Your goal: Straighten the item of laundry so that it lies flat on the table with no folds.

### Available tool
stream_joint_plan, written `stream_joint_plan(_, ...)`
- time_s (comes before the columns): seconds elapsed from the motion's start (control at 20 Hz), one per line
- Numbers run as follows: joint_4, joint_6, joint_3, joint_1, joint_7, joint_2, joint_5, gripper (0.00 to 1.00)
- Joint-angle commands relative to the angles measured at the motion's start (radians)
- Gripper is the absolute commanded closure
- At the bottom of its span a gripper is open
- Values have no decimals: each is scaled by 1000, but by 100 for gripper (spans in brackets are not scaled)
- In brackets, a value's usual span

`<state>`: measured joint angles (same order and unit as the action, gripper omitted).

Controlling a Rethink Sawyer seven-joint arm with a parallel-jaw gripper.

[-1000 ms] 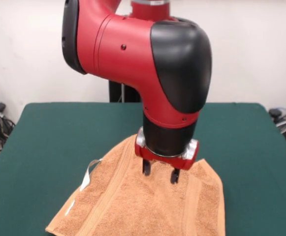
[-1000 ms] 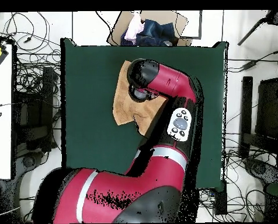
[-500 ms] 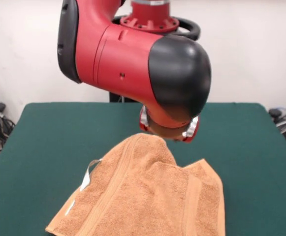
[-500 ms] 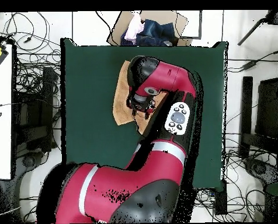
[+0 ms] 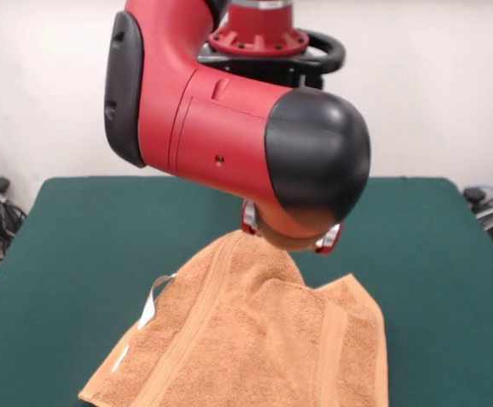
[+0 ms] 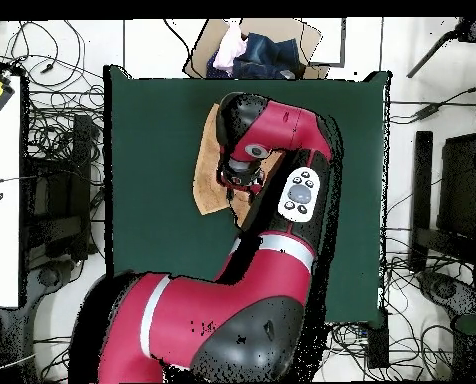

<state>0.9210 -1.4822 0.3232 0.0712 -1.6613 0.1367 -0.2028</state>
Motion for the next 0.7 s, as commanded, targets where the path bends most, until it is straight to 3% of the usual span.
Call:
stream_joint_plan(0.05,-28,209,-59,-28,-321,-51,-33,0)
stream_joint_plan(0.25,-74,307,-58,-43,-391,-74,-64,0)
stream_joint_plan(0.7,-196,248,-60,-33,-429,-150,-99,0)
